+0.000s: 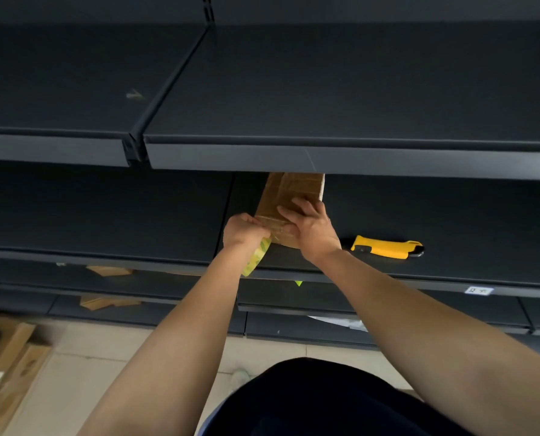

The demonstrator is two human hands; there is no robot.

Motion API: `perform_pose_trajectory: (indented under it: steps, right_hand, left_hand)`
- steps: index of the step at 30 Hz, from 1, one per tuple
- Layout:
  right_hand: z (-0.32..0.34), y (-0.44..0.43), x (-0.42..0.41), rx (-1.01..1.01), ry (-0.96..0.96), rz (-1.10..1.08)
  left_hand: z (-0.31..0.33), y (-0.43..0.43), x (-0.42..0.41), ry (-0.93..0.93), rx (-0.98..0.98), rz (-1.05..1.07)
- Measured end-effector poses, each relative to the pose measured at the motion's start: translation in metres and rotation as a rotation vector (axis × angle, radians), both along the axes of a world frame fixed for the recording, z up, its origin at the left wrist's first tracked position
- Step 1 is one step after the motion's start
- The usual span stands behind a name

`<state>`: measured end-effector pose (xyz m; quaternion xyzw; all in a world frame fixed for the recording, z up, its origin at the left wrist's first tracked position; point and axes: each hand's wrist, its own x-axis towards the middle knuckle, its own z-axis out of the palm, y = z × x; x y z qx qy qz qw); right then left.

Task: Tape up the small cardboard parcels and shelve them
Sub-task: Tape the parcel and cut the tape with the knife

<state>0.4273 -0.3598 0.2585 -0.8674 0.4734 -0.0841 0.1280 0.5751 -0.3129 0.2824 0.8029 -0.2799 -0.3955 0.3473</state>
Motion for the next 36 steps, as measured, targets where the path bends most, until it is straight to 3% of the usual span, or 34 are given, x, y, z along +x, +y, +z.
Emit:
perform_pose_trajectory:
  steps: [5,9,14,16,20,22,25,31,36]
  right_hand:
    - [-0.001,-0.003,-0.002,0.015,-0.077,-0.016]
    - [0.002,0.001,0.001,-0.043,-0.036,-0.037]
    - [0.012,0.036,0.014,-0.172,-0.46,-0.197]
    - [0.014,0.056,0.018,0.017,-0.539,-0.274]
    - [0.013,0.078,0.021,0.667,-0.636,-0.334]
    - [0.013,0.081,0.018,0.799,-0.729,-0.353]
    - [0.016,0.075,0.007,0.622,-0.659,-0.448]
    - [0.015,0.073,-0.022,0.42,-0.543,-0.596]
    - [0.011,0.083,-0.045,0.309,-0.623,-0.691]
  left_hand:
    - [-0.003,0.009,0.023,-0.009,0.026,-0.044]
    - [-0.002,0.015,0.026,0.187,-0.01,0.026]
    - [0.002,0.025,0.021,0.376,-0.043,0.088]
    - [0.004,0.026,0.016,0.443,-0.066,0.132]
    - [0.006,0.026,0.001,0.566,-0.105,0.209]
    - [0.005,0.025,-0.011,0.537,-0.112,0.192]
    - [0.001,0.026,-0.028,0.462,-0.157,0.168]
    - [0.002,0.032,-0.071,0.543,-0.237,0.06]
    - [0.009,0.019,-0.095,0.717,-0.066,0.215]
